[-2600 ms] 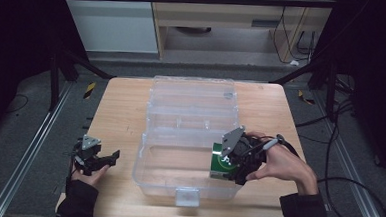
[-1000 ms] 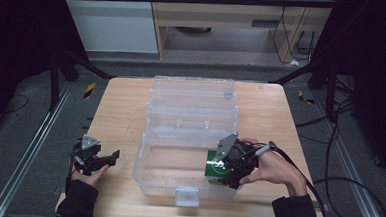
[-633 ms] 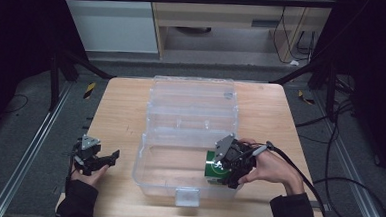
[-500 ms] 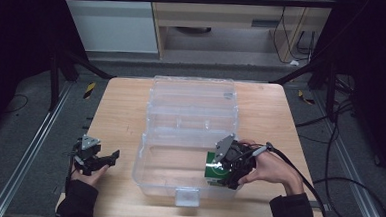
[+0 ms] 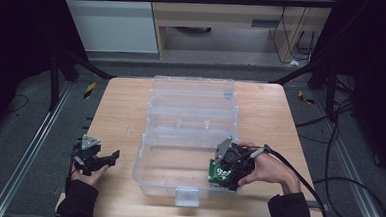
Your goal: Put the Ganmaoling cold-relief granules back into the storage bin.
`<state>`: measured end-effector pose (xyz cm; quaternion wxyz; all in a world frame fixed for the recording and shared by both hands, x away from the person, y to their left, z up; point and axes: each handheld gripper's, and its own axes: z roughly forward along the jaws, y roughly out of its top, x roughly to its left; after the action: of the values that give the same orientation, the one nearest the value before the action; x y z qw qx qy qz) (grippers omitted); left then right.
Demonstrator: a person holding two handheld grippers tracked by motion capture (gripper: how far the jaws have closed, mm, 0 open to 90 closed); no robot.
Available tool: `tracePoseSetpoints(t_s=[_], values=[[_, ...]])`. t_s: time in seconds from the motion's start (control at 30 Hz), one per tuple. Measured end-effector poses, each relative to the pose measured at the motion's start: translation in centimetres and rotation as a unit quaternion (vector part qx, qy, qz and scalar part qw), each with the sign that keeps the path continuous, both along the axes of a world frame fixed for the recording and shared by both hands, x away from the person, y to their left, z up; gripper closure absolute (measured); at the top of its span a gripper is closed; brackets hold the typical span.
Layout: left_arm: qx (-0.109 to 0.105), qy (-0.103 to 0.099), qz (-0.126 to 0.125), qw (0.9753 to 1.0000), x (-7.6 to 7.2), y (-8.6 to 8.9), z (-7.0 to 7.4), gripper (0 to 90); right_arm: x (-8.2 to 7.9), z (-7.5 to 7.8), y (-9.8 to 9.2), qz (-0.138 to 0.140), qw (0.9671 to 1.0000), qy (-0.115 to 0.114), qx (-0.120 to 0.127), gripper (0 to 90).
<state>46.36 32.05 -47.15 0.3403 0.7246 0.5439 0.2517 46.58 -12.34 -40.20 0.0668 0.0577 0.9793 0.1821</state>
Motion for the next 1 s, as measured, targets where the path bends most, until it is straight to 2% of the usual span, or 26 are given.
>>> tracePoseSetpoints(t_s=[0.03,0.17,0.3,0.47,0.57,0.67,0.73,0.77,0.8,0.83,0.9,0.93,1.0], values=[[0.000,0.000,0.000,1.0000,0.0,0.0,0.0,22.5,0.0,0.2,-0.3,-0.005,0.9999,0.001,0.013,19.4],[0.001,0.001,-0.001,1.0000,0.0,0.0,0.0,22.6,-0.2,0.9,-0.9,-0.016,0.9995,-0.005,0.027,17.8],[0.000,0.000,0.000,1.0000,0.0,0.0,0.0,22.6,-0.4,2.0,-1.6,-0.034,0.9979,-0.016,0.053,16.3],[0.001,0.002,-0.001,1.0000,0.0,0.0,0.0,22.7,-0.8,3.6,-3.3,-0.069,0.9933,-0.044,0.081,13.9],[0.000,0.001,0.000,1.0000,0.0,0.0,0.0,22.8,-1.1,4.4,-4.7,-0.095,0.9879,-0.060,0.107,11.0],[0.000,0.002,0.000,1.0000,0.0,0.0,0.0,23.0,-1.2,4.8,-6.5,-0.135,0.9779,-0.076,0.140,10.7],[0.000,0.003,0.000,1.0000,0.0,0.0,-0.1,23.1,-1.3,4.7,-7.6,-0.167,0.9689,-0.090,0.159,8.6],[0.000,0.003,0.000,1.0000,0.0,0.0,-0.1,23.1,-1.3,4.6,-8.4,-0.189,0.9626,-0.096,0.169,8.5],[0.000,0.003,-0.001,1.0000,0.0,0.0,-0.1,23.3,-1.3,4.4,-8.8,-0.198,0.9587,-0.100,0.178,8.0],[0.000,0.003,-0.001,1.0000,0.0,0.0,-0.1,23.4,-1.3,4.2,-9.3,-0.215,0.9531,-0.104,0.185,7.1],[0.000,0.003,-0.001,1.0000,0.0,0.0,-0.1,23.6,-1.3,3.6,-10.4,-0.250,0.9407,-0.112,0.200,6.8],[0.000,0.003,-0.001,1.0000,0.0,-0.1,-0.1,23.7,-1.3,3.3,-10.7,-0.261,0.9365,-0.114,0.205,6.8],[0.001,0.004,-0.001,1.0000,0.0,-0.1,-0.1,24.0,-1.3,2.5,-11.4,-0.289,0.9234,-0.117,0.224,6.5]])
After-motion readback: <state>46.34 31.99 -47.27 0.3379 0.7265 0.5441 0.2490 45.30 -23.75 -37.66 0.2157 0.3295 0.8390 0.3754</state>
